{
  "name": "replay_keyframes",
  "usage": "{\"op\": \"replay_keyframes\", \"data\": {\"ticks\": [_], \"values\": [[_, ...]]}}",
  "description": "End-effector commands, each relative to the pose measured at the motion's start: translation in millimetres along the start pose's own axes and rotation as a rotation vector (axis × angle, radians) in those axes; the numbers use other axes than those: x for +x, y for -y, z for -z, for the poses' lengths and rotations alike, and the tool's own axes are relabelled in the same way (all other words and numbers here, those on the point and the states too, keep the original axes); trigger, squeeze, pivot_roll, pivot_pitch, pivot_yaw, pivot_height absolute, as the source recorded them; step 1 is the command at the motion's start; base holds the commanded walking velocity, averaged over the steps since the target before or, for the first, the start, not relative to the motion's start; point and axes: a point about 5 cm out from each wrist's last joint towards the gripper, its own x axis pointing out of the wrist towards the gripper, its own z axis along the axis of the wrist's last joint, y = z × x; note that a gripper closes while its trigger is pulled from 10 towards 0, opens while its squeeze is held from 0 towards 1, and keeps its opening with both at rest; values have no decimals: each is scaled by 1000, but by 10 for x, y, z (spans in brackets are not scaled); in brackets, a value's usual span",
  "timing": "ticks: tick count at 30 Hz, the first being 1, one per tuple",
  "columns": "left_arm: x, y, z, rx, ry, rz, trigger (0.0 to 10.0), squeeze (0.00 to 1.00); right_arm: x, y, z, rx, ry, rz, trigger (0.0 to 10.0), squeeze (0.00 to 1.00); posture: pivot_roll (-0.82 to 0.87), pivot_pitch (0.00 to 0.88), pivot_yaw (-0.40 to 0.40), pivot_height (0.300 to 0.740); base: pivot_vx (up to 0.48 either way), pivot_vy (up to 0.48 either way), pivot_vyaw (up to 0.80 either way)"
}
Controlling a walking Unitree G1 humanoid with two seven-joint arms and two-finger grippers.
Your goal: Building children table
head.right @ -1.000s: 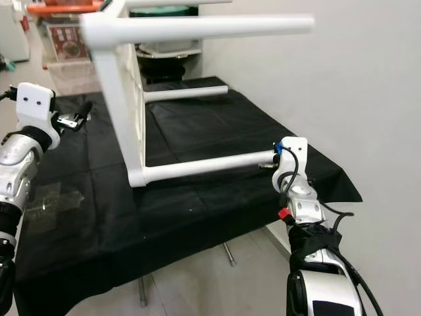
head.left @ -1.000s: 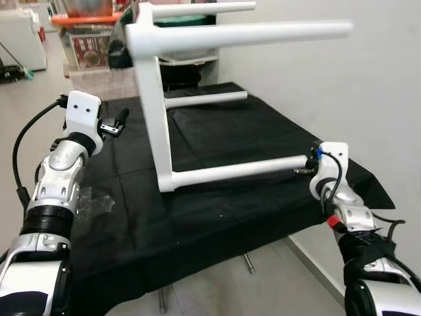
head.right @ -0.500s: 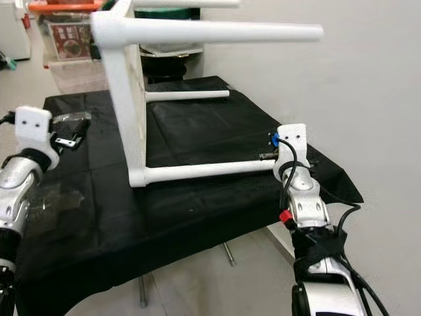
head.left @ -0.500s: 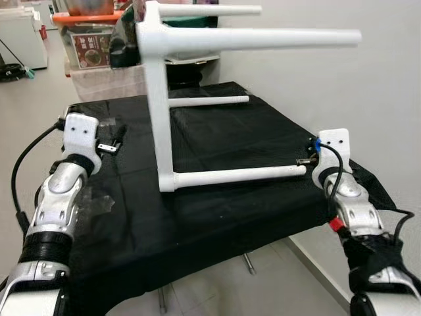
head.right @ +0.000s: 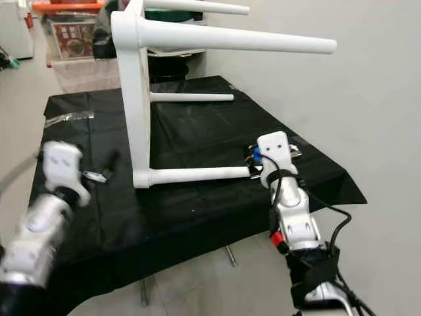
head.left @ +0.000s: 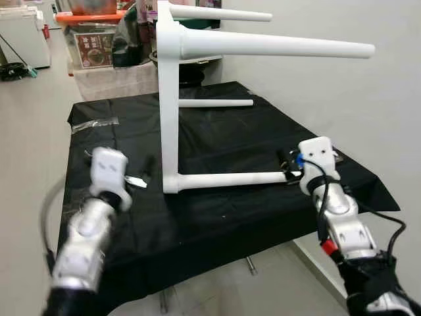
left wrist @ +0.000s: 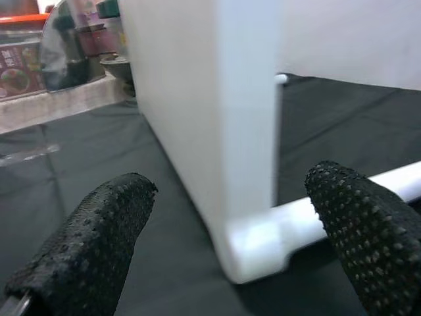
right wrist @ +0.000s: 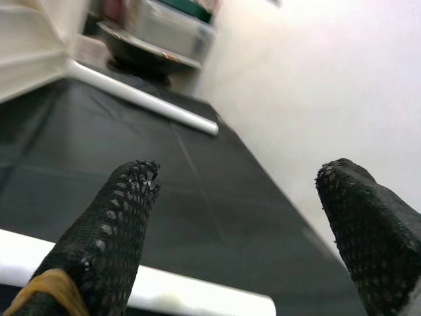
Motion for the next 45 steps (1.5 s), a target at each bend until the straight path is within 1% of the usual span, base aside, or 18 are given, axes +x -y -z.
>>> {"op": "replay_keyframes", "data": {"ticks": [1,3,5,6,7,9,11,15,18,19,20,28,29,31,33,38,41,45], "values": [[-15,3,-33,14,9,-11,10000,0,-22,-4,-31,-26,30,-3,10000,1000,65,0,-46,740,0,-480,0],[-55,97,-11,-5,-13,-13,10000,0,-26,-112,-94,-95,72,-32,10000,1000,74,0,-54,740,0,-476,0],[-66,120,-16,-7,-19,-12,10000,0,-23,-139,-108,-120,79,-38,10000,1000,74,0,-54,740,0,-472,0],[-73,141,-22,-7,-22,-9,10000,0,-15,-179,-121,-148,87,-47,10000,1000,75,0,-54,740,0,-472,800],[-73,141,-22,-7,-22,-9,10000,0,-15,-179,-121,-148,87,-47,10000,1000,75,0,-54,740,0,-472,800],[-92,181,-35,-12,-29,-8,10000,0,-3,-239,-145,-170,93,-57,10000,1000,75,0,-54,740,0,-480,800],[-107,209,-40,-17,-34,-7,10000,0,-1,-260,-160,-165,98,-57,10000,1000,80,0,-59,740,0,-480,800],[-134,257,-48,-27,-41,-1,10000,0,3,-282,-173,-167,100,-60,10000,1000,76,0,-59,740,0,-480,800],[-136,261,-53,-33,-38,-3,10000,0,4,-283,-169,-174,99,-64,10000,1000,75,0,-58,740,0,-480,800],[-138,254,-62,-49,-36,-15,10000,0,0,-285,-155,-180,96,-74,10000,584,74,0,-59,740,0,0,663],[-139,227,-82,-58,-28,-40,10000,0,-10,-262,-114,-165,78,-70,10000,0,72,0,-58,740,0,0,0],[-150,216,-103,-80,-14,-58,10000,0,-33,-247,-67,-177,66,-72,10000,0,70,0,-56,740,0,0,0],[-153,215,-112,-94,-10,-71,10000,0,-40,-258,-60,-177,65,-70,10000,0,70,0,-56,740,281,0,0],[-153,215,-112,-94,-10,-71,10000,0,-40,-258,-60,-177,65,-70,10000,0,70,0,-56,740,281,0,0],[-142,214,-137,-109,1,-74,10000,0,-45,-268,-61,-173,67,-59,10000,0,70,0,-52,740,420,0,800],[-137,216,-148,-112,6,-72,10000,0,-47,-258,-63,-158,70,-53,10000,0,69,0,-52,740,480,0,675],[-136,230,-148,-115,8,-65,10000,0,-35,-211,-68,-168,74,-32,10000,0,66,0,-54,740,480,0,0],[-140,240,-143,-115,4,-61,10000,0,-34,-194,-97,-186,95,-22,10000,0,66,0,-54,740,427,0,0]]}}
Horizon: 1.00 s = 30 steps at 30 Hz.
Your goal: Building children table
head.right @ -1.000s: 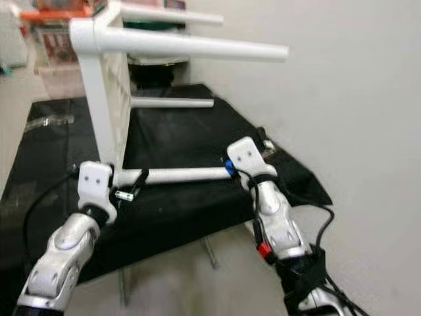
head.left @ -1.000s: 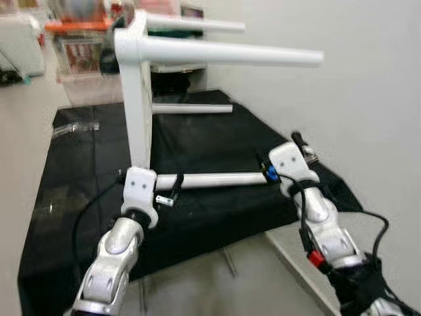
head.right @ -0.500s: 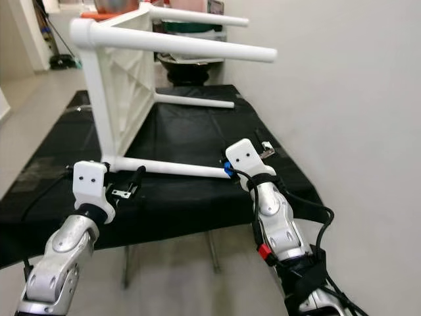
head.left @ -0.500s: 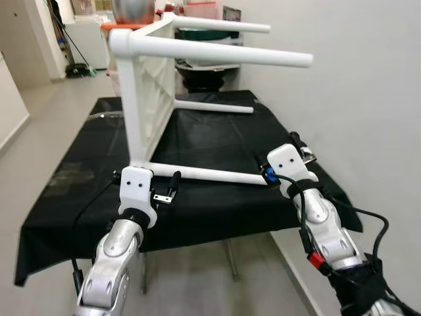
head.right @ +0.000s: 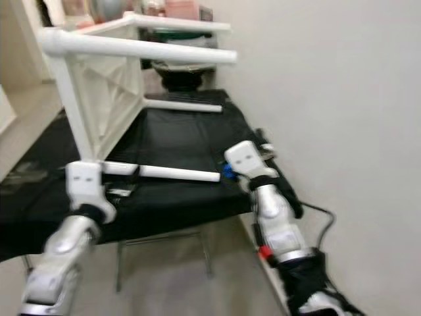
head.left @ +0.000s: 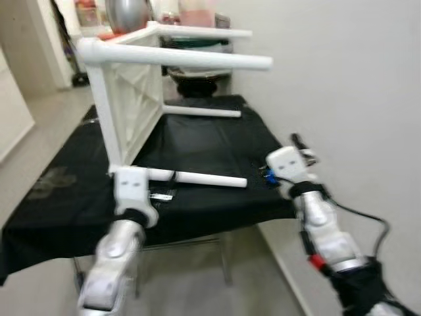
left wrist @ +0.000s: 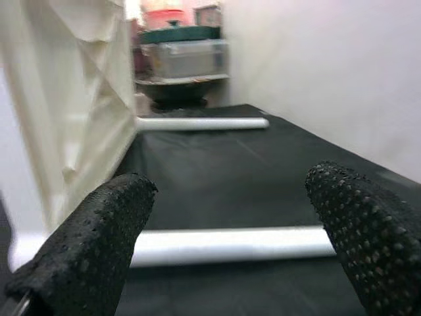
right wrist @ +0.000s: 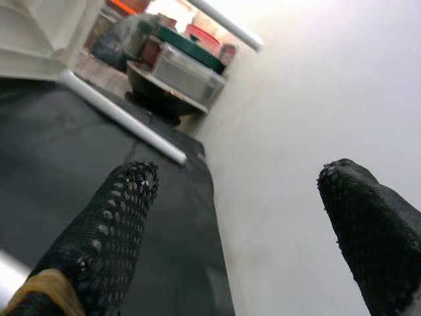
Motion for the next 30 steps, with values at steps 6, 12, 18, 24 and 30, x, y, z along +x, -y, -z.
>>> {"op": "replay_keyframes", "data": {"ticks": [6,12,18,24,30], "values": [[-15,-57,38,15,-21,-16,10000,0,17,-70,-115,-20,60,-19,10000,0,63,0,-57,740,266,0,0],[-16,-37,43,12,-23,-11,10000,0,13,-25,-101,-31,61,-7,10000,0,61,0,-56,740,0,0,0],[-24,-23,60,3,-28,-5,10000,0,-42,68,-113,-112,102,44,10000,0,55,0,-54,740,0,0,0],[-23,-79,93,-5,-42,-13,10000,0,-162,264,-143,-236,170,173,10000,0,46,0,-50,740,0,0,460],[43,-284,111,-6,-56,-34,10000,0,-299,574,-351,-366,301,443,10000,0,39,0,-45,740,0,0,0]]}}
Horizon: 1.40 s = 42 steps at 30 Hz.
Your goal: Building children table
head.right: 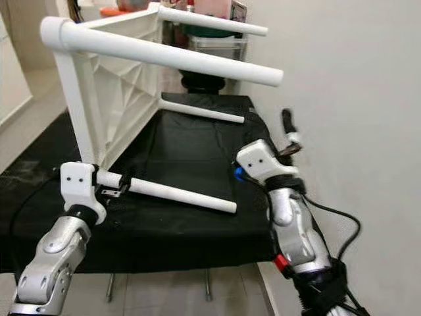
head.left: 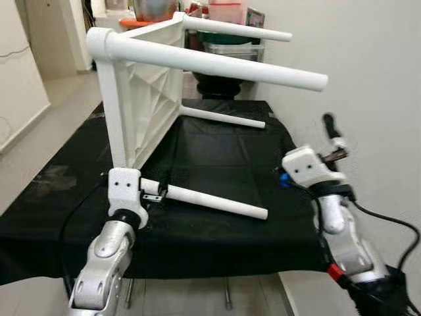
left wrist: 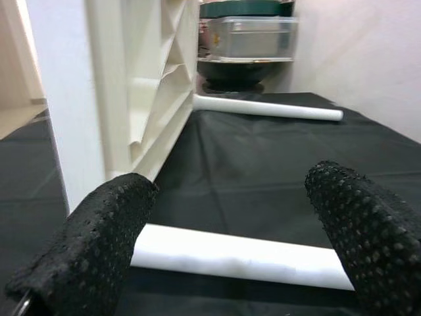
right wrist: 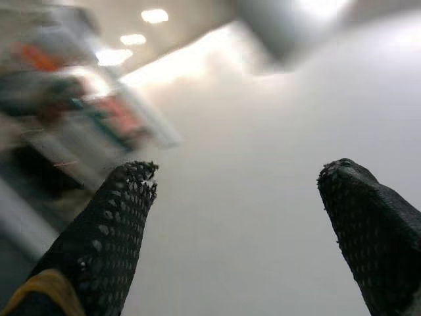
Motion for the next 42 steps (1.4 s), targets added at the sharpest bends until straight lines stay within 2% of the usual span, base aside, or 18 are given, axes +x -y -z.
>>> {"op": "replay_keyframes", "data": {"ticks": [1,5,11,16,17,19,20,25,31,34,35,38,42], "values": [[52,-95,-11,-13,-2,1,10000,0,6,145,-67,-51,62,95,10000,0,39,0,-45,740,0,0,0],[93,-184,-25,-2,-6,14,10000,0,29,188,-124,-85,96,133,10000,0,39,0,-43,740,0,0,0],[136,-228,-38,13,-7,40,10000,0,71,171,-195,-107,135,127,10000,0,34,0,-41,740,0,0,0],[178,-221,-28,16,-8,58,10000,0,128,120,-271,-99,167,72,10000,0,25,0,-40,740,0,0,0],[197,-229,-27,16,-7,60,10000,0,159,90,-367,-85,210,59,10000,0,25,0,-40,740,0,0,0],[204,-230,-27,16,-7,60,10000,0,173,88,-398,-79,223,60,10000,0,20,0,-40,740,0,0,0],[220,-243,-21,20,-9,58,10000,0,223,84,-493,-60,258,76,10000,0,17,0,-39,740,0,0,0],[230,-259,-15,21,-9,53,10000,0,251,50,-568,-45,288,83,10000,0,17,0,-39,740,0,0,0],[263,-286,-32,31,-4,49,10000,0,365,-106,-727,-7,327,57,10000,0,29,0,-49,740,0,0,0],[272,-293,-34,34,-2,48,10000,0,409,-134,-751,-4,326,49,10000,0,31,0,-50,740,0,0,0],[280,-289,-44,36,2,48,10000,0,458,-225,-793,-3,331,6,10000,0,37,0,-54,740,0,0,0],[287,-282,-50,38,5,49,10000,0,497,-296,-823,-7,337,-27,10000,0,38,0,-56,740,0,0,0],[289,-281,-50,39,5,50,10000,0,519,-325,-828,-20,338,-44,10000,0,38,0,-55,740,0,0,0]]}}
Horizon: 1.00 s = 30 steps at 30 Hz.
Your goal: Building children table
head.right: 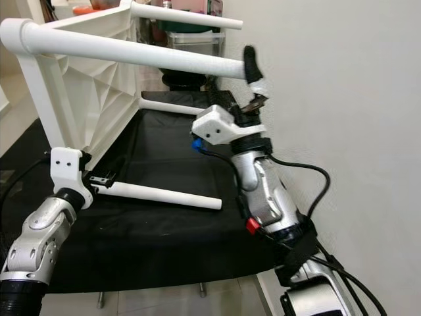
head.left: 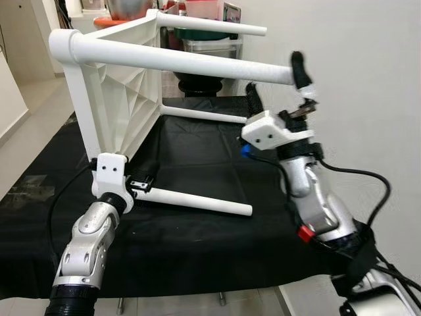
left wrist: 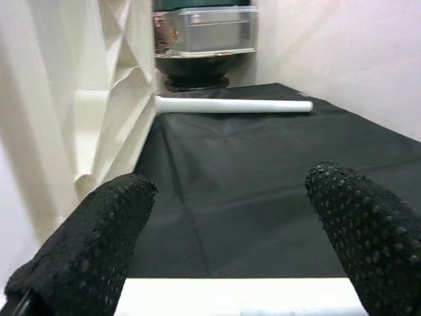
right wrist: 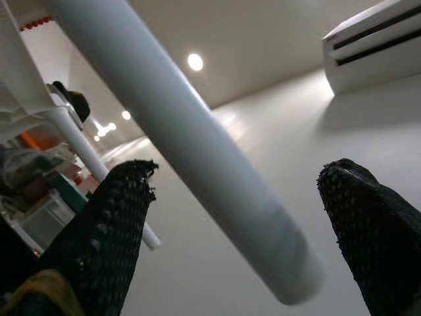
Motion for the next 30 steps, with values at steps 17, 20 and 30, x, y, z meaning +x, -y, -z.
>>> {"op": "replay_keyframes", "data": {"ticks": [17,20,30], "values": [[48,56,50,6,-7,8,10000,0,281,154,307,-273,83,-289,10000,0,-1,0,-56,740,0,0,0],[59,58,58,6,-8,7,10000,0,310,181,325,-267,59,-304,10000,0,-3,0,-56,740,0,0,0],[74,34,75,13,-15,4,10000,0,388,211,215,-203,98,-322,0,0,-9,0,-49,740,0,0,0]]}}
